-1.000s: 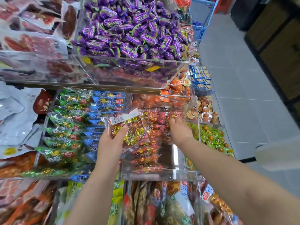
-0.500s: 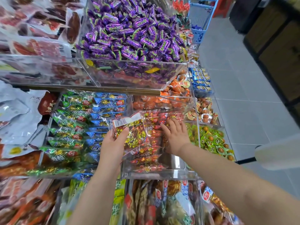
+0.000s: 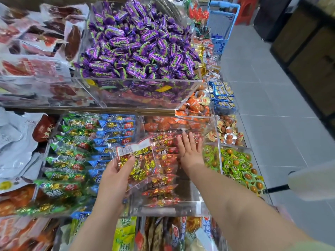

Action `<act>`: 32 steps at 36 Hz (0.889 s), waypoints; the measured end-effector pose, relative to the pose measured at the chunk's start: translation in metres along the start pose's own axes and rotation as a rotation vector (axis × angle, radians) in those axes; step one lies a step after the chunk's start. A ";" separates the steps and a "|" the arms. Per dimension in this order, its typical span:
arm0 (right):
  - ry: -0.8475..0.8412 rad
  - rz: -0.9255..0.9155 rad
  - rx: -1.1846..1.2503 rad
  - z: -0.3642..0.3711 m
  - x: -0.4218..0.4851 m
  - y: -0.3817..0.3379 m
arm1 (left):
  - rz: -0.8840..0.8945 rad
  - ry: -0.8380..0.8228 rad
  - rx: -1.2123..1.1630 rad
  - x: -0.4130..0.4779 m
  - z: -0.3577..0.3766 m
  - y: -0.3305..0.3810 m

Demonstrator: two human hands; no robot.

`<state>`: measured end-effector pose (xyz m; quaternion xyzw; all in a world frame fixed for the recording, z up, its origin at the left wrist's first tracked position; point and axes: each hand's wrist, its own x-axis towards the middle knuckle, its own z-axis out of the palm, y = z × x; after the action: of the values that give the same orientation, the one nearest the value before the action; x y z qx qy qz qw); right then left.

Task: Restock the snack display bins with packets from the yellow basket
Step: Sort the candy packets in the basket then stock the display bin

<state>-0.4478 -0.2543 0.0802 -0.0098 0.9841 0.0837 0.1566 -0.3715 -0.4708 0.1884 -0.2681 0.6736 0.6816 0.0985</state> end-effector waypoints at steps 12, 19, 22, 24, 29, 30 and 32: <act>0.017 0.030 -0.009 0.001 -0.030 0.014 | -0.063 0.016 -0.040 -0.004 0.003 -0.002; -0.009 0.057 -0.025 0.001 -0.031 0.004 | -0.045 -0.036 -0.084 -0.019 -0.011 0.005; 0.025 0.115 0.120 -0.007 -0.040 0.000 | -0.051 -0.134 -0.328 -0.025 -0.016 0.010; 0.140 0.164 0.390 -0.018 -0.050 -0.003 | -0.073 -0.205 -0.507 -0.029 -0.018 0.012; 0.580 0.040 0.949 -0.047 -0.096 -0.011 | -0.191 -0.227 -0.644 -0.037 -0.005 0.010; 0.668 -0.091 0.862 -0.051 -0.106 -0.012 | -0.209 -0.229 -0.640 -0.039 0.000 0.009; 0.827 -0.323 0.684 -0.053 -0.122 -0.012 | -0.212 -0.230 -0.662 -0.043 0.009 0.008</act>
<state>-0.3480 -0.2754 0.1657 -0.1409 0.9207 -0.2759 -0.2375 -0.3416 -0.4532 0.2159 -0.2755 0.3696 0.8744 0.1516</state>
